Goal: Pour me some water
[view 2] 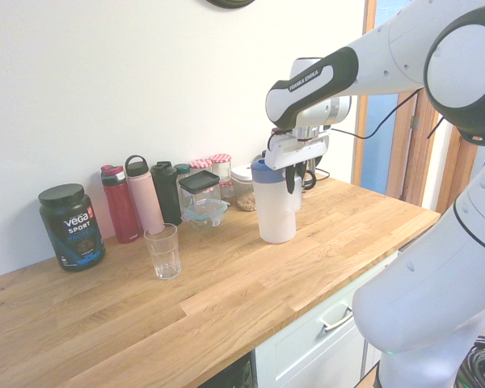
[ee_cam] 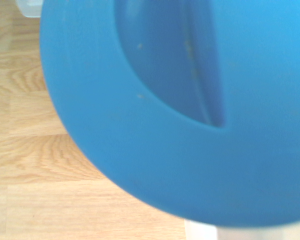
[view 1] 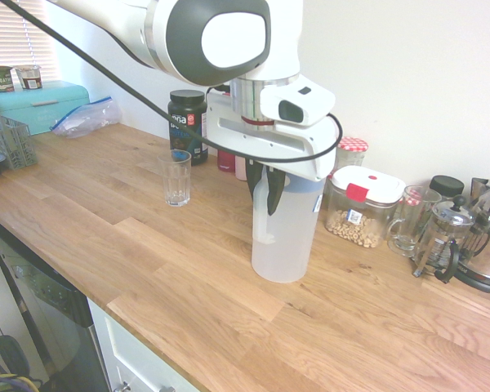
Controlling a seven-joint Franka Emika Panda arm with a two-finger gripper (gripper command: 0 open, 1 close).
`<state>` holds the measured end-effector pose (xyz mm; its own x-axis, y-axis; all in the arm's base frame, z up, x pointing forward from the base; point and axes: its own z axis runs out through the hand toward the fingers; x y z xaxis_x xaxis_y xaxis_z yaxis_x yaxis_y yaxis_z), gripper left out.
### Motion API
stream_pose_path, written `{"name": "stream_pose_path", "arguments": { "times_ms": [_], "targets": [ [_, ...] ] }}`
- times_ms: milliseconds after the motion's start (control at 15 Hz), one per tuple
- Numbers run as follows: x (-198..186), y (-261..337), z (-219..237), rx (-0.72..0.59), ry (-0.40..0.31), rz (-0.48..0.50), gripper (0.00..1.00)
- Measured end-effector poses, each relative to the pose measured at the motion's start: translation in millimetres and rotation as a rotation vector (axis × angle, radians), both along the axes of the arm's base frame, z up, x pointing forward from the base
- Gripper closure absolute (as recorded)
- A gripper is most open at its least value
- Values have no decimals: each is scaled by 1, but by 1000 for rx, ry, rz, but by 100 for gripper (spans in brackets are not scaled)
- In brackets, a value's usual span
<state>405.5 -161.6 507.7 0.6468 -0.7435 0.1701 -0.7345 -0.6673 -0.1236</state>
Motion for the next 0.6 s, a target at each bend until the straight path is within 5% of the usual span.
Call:
{"name": "stream_pose_path", "arguments": {
  "times_ms": [600],
  "targets": [
    [-18, 29, 71, -7, -26, 225, 100]
  ]
}}
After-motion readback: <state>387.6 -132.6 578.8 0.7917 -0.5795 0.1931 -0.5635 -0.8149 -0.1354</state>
